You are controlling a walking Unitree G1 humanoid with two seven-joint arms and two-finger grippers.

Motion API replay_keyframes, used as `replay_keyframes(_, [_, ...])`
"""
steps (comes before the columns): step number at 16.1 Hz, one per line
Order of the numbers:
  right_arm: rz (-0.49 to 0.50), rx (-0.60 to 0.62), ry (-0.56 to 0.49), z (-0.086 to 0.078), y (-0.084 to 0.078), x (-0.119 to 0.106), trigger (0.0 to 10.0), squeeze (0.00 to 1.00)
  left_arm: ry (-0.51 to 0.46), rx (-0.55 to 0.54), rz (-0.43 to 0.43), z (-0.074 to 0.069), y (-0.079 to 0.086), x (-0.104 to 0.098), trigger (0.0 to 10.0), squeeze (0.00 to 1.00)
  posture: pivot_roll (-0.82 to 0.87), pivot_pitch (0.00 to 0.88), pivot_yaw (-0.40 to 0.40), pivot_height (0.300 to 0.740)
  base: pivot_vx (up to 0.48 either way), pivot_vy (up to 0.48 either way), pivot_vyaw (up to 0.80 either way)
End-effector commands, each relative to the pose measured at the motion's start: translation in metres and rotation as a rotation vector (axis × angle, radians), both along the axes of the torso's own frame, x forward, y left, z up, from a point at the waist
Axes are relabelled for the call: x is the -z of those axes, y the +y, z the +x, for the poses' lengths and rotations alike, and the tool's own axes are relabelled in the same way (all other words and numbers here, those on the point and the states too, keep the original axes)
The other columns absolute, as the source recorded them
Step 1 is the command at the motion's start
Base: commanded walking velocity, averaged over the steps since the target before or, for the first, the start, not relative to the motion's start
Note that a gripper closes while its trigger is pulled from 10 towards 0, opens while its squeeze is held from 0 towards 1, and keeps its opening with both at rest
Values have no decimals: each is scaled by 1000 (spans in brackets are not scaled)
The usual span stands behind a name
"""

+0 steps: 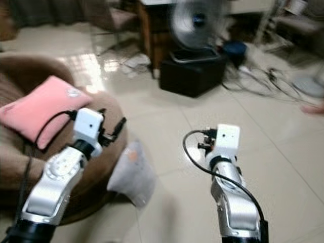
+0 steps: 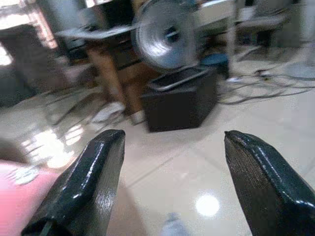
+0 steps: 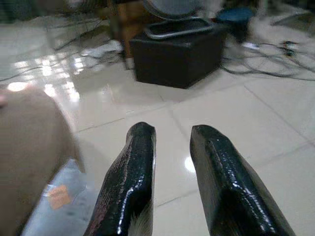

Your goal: Move the pillow to the sofa from floor

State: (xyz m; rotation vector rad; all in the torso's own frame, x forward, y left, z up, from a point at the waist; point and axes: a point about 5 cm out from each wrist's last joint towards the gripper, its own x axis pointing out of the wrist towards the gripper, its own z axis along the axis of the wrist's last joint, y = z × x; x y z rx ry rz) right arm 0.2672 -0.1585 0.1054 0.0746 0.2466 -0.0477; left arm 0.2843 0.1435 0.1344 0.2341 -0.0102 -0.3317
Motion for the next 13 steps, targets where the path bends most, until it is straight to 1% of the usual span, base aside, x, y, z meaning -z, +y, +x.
replay_keyframes(1, [-19,-40,1,-1,5,1,10000,0,-7,-2,3,2,0,-2,10000,0,-39,0,19,740,368,0,0])
replay_keyframes(2, [-39,-89,8,-2,10,2,10000,0,-6,-3,5,2,1,-2,10000,0,-38,0,20,740,368,0,0])
replay_keyframes(4, [-57,-146,17,-3,17,4,10000,0,-5,-4,8,2,1,-2,10000,0,-36,0,20,740,368,0,759])
replay_keyframes(7, [-54,-155,19,-4,19,5,10000,0,-6,-5,10,3,1,-2,10000,0,-35,0,20,740,368,0,800])
replay_keyframes(8, [-27,-137,17,-5,17,6,10000,0,-6,-4,10,3,1,-2,10000,0,-35,0,20,740,371,0,0])
replay_keyframes(10, [-21,-107,33,-6,11,8,10000,0,-4,10,7,2,0,-1,10000,0,-37,0,24,740,364,0,0])
replay_keyframes(11, [-4,-87,46,-7,9,10,10000,0,-2,23,4,1,-3,-1,10000,0,-38,0,24,740,345,0,-775])
replay_keyframes(13, [-13,-93,44,-8,9,11,10000,0,0,33,2,0,-4,0,10000,0,-39,0,26,740,339,0,-763])
